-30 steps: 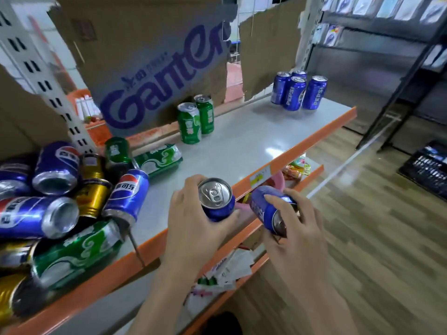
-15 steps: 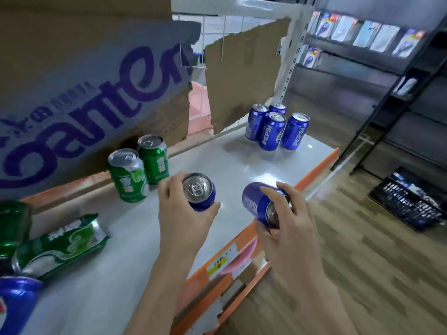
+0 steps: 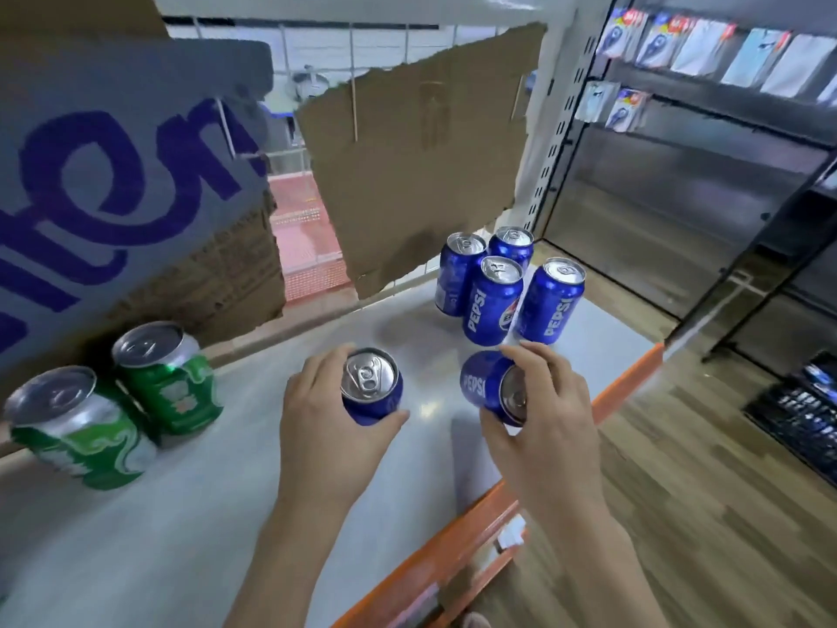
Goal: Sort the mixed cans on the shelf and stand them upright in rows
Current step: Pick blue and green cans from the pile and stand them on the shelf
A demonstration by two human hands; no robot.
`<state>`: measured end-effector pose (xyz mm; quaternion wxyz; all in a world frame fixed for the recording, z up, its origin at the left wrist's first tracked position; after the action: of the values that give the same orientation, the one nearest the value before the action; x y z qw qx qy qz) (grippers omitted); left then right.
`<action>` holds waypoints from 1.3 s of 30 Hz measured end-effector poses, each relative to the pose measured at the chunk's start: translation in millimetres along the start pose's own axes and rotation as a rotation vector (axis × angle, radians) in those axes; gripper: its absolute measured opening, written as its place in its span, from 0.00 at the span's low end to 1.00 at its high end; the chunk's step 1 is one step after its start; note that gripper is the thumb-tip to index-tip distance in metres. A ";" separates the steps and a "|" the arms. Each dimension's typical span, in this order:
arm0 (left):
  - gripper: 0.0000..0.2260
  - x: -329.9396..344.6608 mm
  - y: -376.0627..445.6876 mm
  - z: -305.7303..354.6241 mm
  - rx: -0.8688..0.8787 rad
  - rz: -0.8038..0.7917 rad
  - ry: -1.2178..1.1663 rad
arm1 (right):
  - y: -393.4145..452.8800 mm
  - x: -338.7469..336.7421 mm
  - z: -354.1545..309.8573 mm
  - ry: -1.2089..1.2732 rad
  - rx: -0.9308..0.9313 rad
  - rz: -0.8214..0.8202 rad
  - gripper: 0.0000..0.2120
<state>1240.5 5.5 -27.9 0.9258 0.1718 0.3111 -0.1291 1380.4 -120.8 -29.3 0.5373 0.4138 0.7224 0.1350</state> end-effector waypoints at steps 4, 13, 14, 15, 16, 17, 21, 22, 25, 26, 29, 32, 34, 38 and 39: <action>0.33 53.4 11.7 48.1 -0.014 0.021 0.038 | 29.6 -7.4 63.1 0.071 -0.022 -0.043 0.30; 0.36 154.0 20.6 133.4 -0.078 -0.037 0.077 | 89.7 -25.0 168.7 0.161 -0.101 -0.229 0.31; 0.35 159.6 21.0 136.6 -0.081 -0.030 0.095 | 92.6 -25.0 173.0 0.173 -0.104 -0.254 0.31; 0.35 164.5 21.1 138.5 -0.084 -0.025 0.114 | 94.4 -23.7 176.5 0.177 -0.112 -0.283 0.31; 0.35 167.8 21.1 140.0 -0.089 -0.022 0.134 | 95.2 -21.9 179.3 0.180 -0.116 -0.315 0.30; 0.35 170.1 21.0 141.1 -0.091 -0.020 0.153 | 96.2 -19.7 180.9 0.188 -0.116 -0.338 0.30; 0.37 171.5 19.2 150.0 -0.085 -0.080 0.240 | 100.5 -15.2 185.7 0.095 -0.224 -0.320 0.28; 0.37 171.5 18.5 151.9 -0.088 -0.092 0.264 | 101.1 -15.6 186.8 0.061 -0.251 -0.319 0.28; 0.38 168.9 13.9 154.8 -0.052 -0.105 0.391 | 97.9 -17.4 186.7 0.016 -0.292 -0.300 0.28; 0.37 167.2 11.5 154.3 -0.032 -0.109 0.428 | 94.5 -18.5 184.7 0.007 -0.293 -0.279 0.26; 0.36 157.7 0.7 147.8 -0.033 -0.091 0.491 | 80.8 -23.1 170.7 -0.003 -0.259 -0.243 0.24; 0.37 137.0 -20.6 135.2 -0.072 -0.059 0.535 | 64.7 -27.0 148.8 0.000 -0.234 -0.218 0.26; 0.36 118.3 -40.7 120.3 -0.125 -0.067 0.589 | 51.7 -28.7 129.1 0.001 -0.238 -0.205 0.24; 0.33 63.9 -94.5 73.6 -0.292 -0.067 0.656 | 7.0 -21.5 67.2 0.051 -0.273 -0.300 0.25; 0.33 47.7 -112.7 60.0 -0.324 -0.064 0.665 | -9.3 -17.3 48.3 0.055 -0.302 -0.348 0.25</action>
<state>1270.3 -127.0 -39.4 0.7849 0.0456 0.6163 -0.0442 1420.5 -151.4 -42.4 0.5886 0.1941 0.7687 0.1581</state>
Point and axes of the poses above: each hand's wrist, its own y-axis towards the middle knuckle, its own x-axis out of the palm, z = x × y, the point moved 1 cm from there along y, towards the middle knuckle, and after that the axes turned 8 degrees about -x, right-handed, at the moved point
